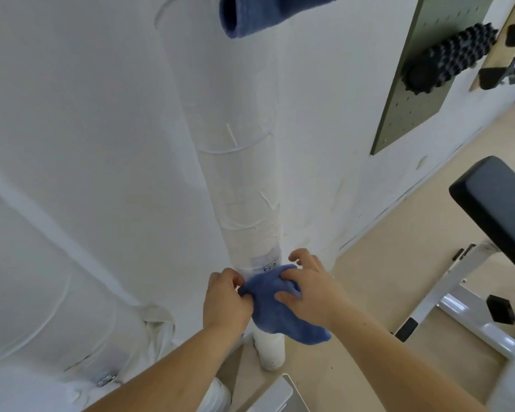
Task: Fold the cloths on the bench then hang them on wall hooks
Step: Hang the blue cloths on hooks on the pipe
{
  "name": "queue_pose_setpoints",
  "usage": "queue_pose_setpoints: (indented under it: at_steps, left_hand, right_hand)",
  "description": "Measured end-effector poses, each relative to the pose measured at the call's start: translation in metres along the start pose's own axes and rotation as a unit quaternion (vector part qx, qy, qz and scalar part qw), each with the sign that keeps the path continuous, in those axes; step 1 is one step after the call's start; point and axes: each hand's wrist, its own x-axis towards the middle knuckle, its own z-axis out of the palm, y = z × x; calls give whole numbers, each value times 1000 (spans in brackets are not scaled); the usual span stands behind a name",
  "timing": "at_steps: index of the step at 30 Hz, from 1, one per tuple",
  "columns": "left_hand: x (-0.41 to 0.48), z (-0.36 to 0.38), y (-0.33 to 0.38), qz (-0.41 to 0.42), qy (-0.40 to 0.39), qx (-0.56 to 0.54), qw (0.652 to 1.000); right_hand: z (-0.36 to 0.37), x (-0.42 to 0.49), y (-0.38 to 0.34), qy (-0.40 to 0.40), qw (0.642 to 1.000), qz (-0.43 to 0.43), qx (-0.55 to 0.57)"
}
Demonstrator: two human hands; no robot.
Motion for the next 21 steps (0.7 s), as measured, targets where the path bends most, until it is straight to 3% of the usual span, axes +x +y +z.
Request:
queue_pose_setpoints:
  at_steps: [3, 7, 13, 16, 21]
  left_hand:
    - [-7, 5, -1, 124, -12, 12, 992]
    - [-14, 10, -9, 189, -44, 90, 977]
    - [-16, 21, -12, 197, -80, 119, 970]
    - [-15, 28, -8, 171, -78, 84, 979]
    - [-11, 26, -3, 142, -95, 77, 982]
  right_hand:
    - [-3, 5, -5, 15, 999, 6, 42]
    - [-1, 1, 1, 5, 991, 7, 134]
    - [8, 5, 12, -15, 990, 20, 138]
    - [13, 8, 17, -26, 983, 17, 179]
    - [19, 9, 17, -29, 988, 9, 152]
